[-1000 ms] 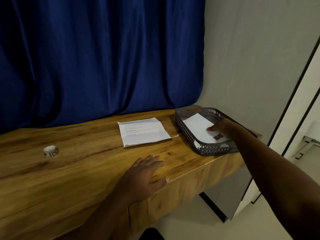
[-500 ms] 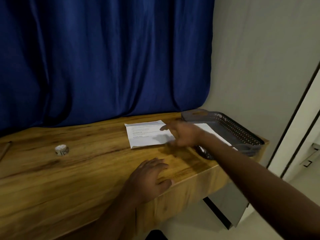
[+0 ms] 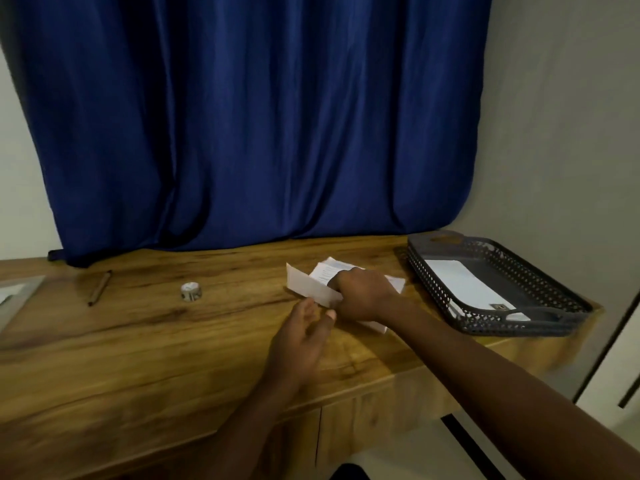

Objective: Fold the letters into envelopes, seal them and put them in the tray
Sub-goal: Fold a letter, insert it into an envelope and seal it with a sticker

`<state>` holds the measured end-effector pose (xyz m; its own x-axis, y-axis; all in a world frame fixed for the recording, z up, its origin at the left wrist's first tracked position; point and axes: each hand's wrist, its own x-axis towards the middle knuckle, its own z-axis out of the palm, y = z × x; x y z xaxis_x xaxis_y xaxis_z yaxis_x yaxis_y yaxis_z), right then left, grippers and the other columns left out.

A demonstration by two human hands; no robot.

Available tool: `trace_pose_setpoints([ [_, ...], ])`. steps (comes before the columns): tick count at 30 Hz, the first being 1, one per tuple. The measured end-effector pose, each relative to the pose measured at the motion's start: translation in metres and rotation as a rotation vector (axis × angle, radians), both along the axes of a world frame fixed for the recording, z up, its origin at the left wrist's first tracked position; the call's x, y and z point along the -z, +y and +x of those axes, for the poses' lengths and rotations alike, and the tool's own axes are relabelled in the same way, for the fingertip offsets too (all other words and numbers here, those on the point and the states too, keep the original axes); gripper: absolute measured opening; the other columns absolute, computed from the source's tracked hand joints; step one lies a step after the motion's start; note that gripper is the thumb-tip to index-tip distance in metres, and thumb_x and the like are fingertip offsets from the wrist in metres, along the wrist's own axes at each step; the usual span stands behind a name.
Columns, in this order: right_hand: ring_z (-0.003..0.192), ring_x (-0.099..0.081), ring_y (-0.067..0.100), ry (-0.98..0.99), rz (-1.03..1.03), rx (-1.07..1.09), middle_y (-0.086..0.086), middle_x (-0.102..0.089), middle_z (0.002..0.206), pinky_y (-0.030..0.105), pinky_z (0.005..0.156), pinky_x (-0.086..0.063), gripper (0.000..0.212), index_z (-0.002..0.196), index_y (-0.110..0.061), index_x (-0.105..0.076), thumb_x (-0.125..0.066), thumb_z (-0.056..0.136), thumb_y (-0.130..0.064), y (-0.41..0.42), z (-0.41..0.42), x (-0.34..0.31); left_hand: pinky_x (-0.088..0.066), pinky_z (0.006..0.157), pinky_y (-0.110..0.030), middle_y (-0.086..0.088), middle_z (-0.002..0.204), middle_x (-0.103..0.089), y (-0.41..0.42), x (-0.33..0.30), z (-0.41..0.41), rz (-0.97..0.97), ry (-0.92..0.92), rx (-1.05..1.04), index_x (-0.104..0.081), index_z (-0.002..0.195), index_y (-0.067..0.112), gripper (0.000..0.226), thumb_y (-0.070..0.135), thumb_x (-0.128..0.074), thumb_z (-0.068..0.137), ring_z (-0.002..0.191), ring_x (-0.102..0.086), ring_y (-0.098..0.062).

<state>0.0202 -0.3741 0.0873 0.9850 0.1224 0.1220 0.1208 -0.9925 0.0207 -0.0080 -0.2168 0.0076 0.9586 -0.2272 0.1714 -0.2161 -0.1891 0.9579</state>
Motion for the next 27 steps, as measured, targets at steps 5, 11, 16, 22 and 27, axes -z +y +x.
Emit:
trace_pose_setpoints([
  [5,0.081,-0.068,0.022,0.138,0.471,-0.059,0.003,-0.071,0.091,0.029,0.057,-0.045,0.030,0.093,-0.016,-0.068,-0.064,0.087,-0.046,0.075,-0.014,-0.008,-0.059,0.093,-0.044,0.003,0.117,-0.072,0.054,-0.024,-0.003,-0.280,0.335,-0.098,-0.059,0.126,0.028,0.045,0.061,-0.048,0.098,0.103,-0.073,-0.021],
  [11,0.099,-0.075,0.025,0.557,0.896,-0.158,0.007,-0.069,0.128,0.039,0.083,-0.058,0.042,0.132,-0.014,-0.062,-0.046,0.104,-0.041,0.170,-0.030,-0.007,-0.048,0.082,-0.038,-0.009,0.100,-0.071,0.141,-0.053,-0.021,-0.232,0.454,-0.337,-0.067,0.107,0.016,0.046,0.059,-0.054,0.094,0.092,-0.065,-0.023],
  [16,0.093,-0.073,0.023,0.360,0.999,-0.275,0.004,-0.076,0.107,0.038,0.081,-0.057,0.036,0.108,-0.015,-0.077,-0.048,0.100,-0.036,0.215,-0.035,0.021,-0.045,0.065,-0.031,-0.004,0.086,-0.059,0.197,-0.069,-0.021,-0.058,0.480,-0.455,-0.062,0.106,0.011,0.028,0.034,-0.069,0.093,0.076,-0.058,-0.022],
  [22,0.120,-0.058,0.008,-0.031,0.739,-0.243,-0.012,-0.064,0.134,0.025,0.097,-0.046,0.031,0.129,-0.031,-0.067,-0.054,0.101,-0.036,0.234,-0.036,0.047,-0.054,0.051,-0.025,0.000,0.104,-0.070,0.236,-0.071,-0.030,0.133,0.374,-0.358,-0.053,0.139,0.014,0.042,0.019,-0.062,0.098,0.083,-0.068,-0.019],
  [27,0.150,-0.032,0.014,-0.007,0.458,-0.298,-0.004,-0.040,0.161,0.034,0.124,-0.021,0.048,0.152,-0.024,-0.044,-0.043,0.107,-0.039,0.243,-0.036,0.062,-0.039,0.116,-0.046,-0.004,0.166,-0.026,0.250,-0.061,-0.022,0.927,-0.023,-0.543,-0.012,0.160,0.027,0.094,0.046,-0.072,0.089,0.146,-0.036,-0.028],
])
